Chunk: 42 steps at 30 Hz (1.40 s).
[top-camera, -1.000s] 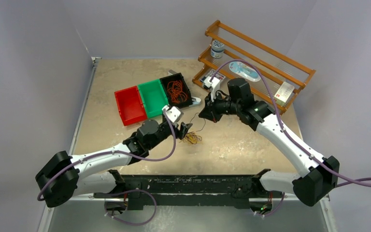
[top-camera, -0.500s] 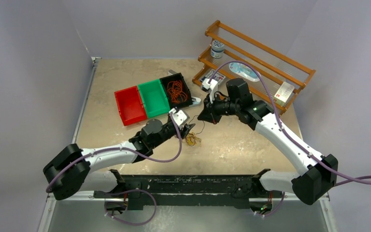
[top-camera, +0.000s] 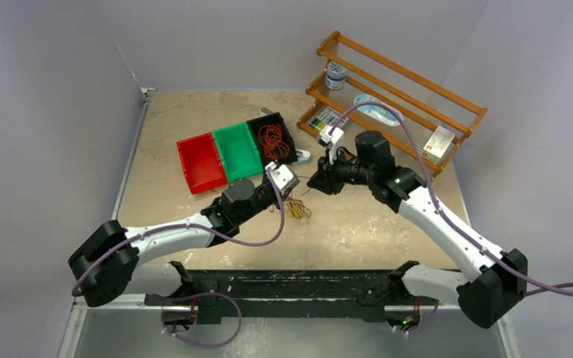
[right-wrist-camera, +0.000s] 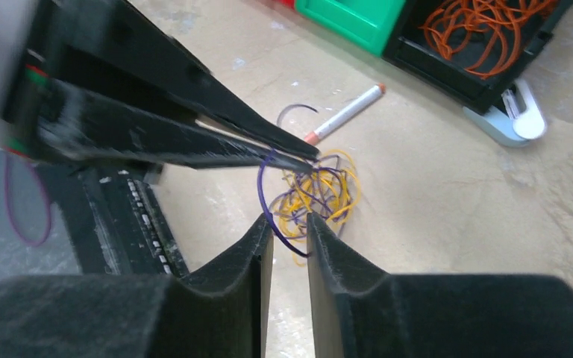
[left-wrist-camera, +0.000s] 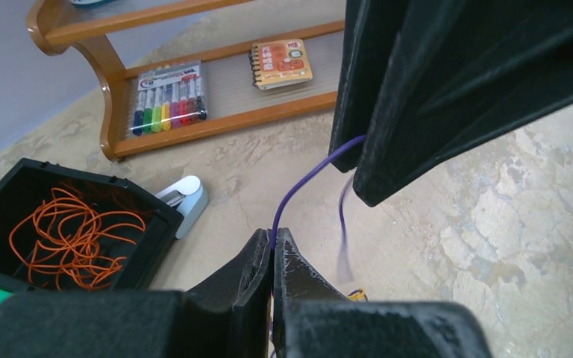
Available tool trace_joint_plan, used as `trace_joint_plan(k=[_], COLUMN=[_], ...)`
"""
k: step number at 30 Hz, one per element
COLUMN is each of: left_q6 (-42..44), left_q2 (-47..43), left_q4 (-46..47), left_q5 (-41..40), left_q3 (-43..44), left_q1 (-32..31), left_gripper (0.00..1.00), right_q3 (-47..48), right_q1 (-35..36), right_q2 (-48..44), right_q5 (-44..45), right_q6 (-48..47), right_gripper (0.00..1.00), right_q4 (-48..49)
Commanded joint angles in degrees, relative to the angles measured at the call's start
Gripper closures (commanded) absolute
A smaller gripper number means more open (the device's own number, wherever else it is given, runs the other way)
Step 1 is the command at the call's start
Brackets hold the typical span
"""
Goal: Untangle the cables
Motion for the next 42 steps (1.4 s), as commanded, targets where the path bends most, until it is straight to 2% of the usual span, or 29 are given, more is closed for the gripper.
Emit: trace_joint_plan(k=[1,5,8,14,21,32,37,42], left_q6=[-1.84,-5.9,-10.57,-18.03,-21.43,-24.14,-24.24,-24.17], left_q2=[-4.99,-7.2,-7.25,-5.51,-5.93,-4.64,-4.16,-4.06], left_q4=[-1.48,-4.74,-7.11,-14.37,-15.11,-19.73,-20.73,-21.84], left_q5=[-1.01,-3.75,-6.2,-8.69,-10.15,-10.92,-12.08,-13.82], left_q3=[3.31,5.26,7.58,13.38,15.19,20.74,21.41,22.15], left_q1=[-0.06,-0.06,-0.06,-0.05,-0.06,-0.06,-0.06,-0.06], left_gripper=[1.0,1.0,1.0,1.0,1.0,1.0,1.0,1.0], right_q3=[-9.09,-20.89,-29.14,-34.42,-33.43,-28.67,-28.94,-32.94], right_q1=[0.18,0.14,0.2,0.17,0.49,1.1,1.59,1.61], right_q2=[-6.27,-13.38,-16.69,-14.46,-4.42,8.95,9.13,3.13], right_q5=[6.68,11.58,14.14,12.02,6.33,0.85,1.73,8.15], right_q6=[5.52,9.53,11.44,11.81,13.67,15.26,15.29,13.46], right_gripper=[0.68,0.46,0.38,0.32,0.32,0.47,0.47,0.39], right_q4=[15.32,31.09,44.44,59.06,74.8,84.94,84.94,80.86])
